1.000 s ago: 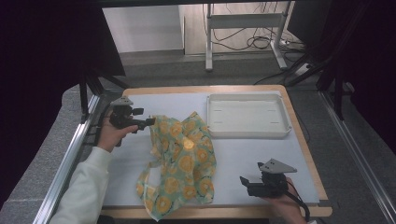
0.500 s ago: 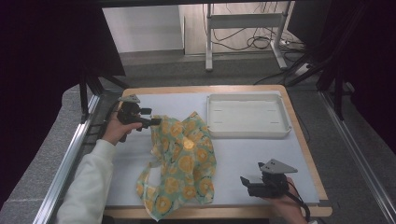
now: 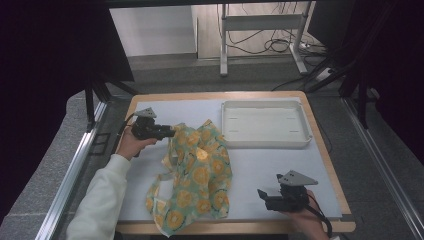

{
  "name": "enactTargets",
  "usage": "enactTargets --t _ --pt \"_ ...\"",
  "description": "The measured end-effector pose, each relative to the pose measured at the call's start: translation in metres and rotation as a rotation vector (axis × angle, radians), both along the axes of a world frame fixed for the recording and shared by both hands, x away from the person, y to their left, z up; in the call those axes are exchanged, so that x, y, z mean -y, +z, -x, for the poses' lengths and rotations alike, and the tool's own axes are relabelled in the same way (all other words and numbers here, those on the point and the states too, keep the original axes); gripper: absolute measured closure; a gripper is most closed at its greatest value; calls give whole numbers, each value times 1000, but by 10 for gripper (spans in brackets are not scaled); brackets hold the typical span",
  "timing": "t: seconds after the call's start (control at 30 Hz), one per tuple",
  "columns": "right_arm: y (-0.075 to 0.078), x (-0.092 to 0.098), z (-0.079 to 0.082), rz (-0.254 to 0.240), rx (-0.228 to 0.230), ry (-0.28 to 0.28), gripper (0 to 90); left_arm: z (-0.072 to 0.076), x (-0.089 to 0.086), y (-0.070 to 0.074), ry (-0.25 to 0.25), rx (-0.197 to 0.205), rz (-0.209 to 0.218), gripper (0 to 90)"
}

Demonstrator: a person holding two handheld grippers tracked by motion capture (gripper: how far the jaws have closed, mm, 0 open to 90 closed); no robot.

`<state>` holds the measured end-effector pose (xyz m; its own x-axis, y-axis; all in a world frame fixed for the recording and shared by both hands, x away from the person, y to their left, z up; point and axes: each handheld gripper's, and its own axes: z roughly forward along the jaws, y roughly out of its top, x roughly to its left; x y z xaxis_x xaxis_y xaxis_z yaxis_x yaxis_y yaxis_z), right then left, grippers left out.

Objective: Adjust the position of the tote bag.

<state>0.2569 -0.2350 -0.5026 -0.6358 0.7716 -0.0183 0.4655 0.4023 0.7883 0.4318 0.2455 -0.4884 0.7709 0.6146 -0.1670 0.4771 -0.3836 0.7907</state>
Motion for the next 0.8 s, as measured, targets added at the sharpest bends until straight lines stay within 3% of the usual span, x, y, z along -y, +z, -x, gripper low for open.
enactTargets --t 0.2,0.4,0.63,0.8 --pt "0 0 0 1 2 -1 147 7 8 0 -10 23 -18 840" --pt "1 1 0 1 2 -6 147 14 11 2 11 27 -15 890" --pt "4 -1 3 -16 21 -5 171 31 -5 13 57 48 54 894" --pt "17 -14 14 -56 51 47 211 39 -19 23 77 61 107 895"
